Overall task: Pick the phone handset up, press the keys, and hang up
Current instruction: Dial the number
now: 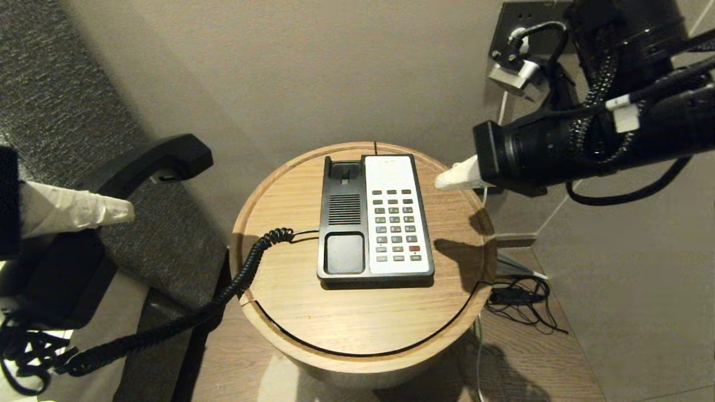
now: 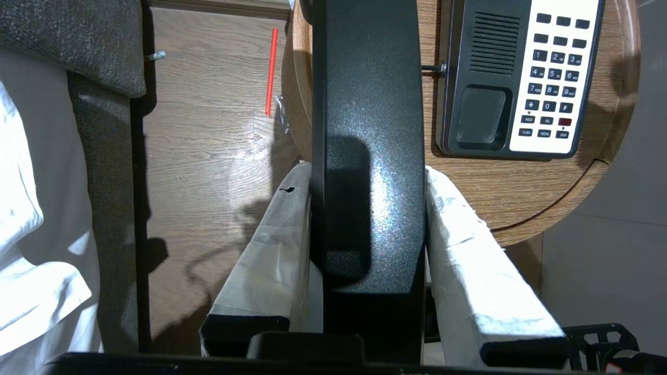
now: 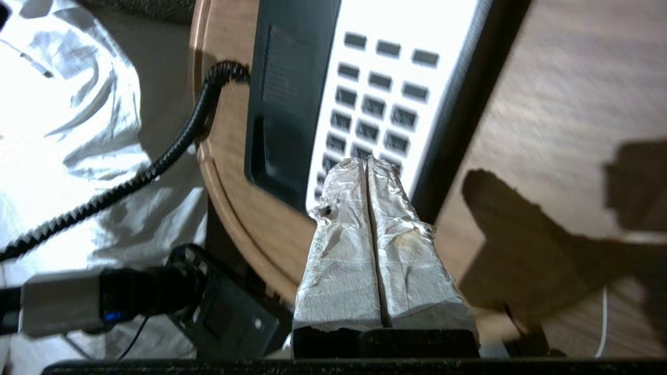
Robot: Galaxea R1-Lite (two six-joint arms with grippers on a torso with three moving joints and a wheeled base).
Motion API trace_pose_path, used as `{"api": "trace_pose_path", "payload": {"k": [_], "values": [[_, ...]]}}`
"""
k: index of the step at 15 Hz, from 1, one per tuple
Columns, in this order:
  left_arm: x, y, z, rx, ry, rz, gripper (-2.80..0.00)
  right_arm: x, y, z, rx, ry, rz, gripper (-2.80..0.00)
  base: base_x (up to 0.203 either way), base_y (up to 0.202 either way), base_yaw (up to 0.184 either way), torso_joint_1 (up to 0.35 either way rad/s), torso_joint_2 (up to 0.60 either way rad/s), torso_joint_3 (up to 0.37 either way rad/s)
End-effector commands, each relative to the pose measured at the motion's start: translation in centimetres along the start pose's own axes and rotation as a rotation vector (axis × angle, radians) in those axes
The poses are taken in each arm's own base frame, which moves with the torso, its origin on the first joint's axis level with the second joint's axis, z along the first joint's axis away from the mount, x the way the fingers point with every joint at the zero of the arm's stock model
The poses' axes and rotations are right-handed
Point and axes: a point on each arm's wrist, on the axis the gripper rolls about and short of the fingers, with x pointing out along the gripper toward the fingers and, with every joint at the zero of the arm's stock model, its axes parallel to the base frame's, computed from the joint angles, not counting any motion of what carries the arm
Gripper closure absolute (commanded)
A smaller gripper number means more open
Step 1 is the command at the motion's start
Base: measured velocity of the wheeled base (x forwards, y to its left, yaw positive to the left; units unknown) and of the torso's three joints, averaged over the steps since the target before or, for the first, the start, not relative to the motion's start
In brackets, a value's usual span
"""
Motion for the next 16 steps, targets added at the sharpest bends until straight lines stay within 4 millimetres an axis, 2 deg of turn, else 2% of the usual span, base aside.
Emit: {"api": "trace_pose_path", "payload": {"k": [1, 6, 16], "values": [[-0.5, 0.4, -0.1, -0.009, -0.009, -0.001, 0.0, 3.8, 0.5, 0.6, -0.005, 0.033, -0.003, 0.0, 0.0, 0.0, 0.0, 0.0, 0.0, 0.0], [-0.7, 1.0, -0.5, -0.01, -0.004, 0.001, 0.0, 7.7, 2.2, 0.1, -0.036, 0.07, 0.005, 0.0, 0.0, 0.0, 0.0, 0.0, 0.0, 0.0], [-0.4, 0.8, -0.6, -0.004, 0.013, 0.003, 0.0, 8.4, 2.1, -0.1, -0.028, 0.076, -0.047, 0.0, 0.0, 0.0, 0.0, 0.0, 0.0, 0.0]]}}
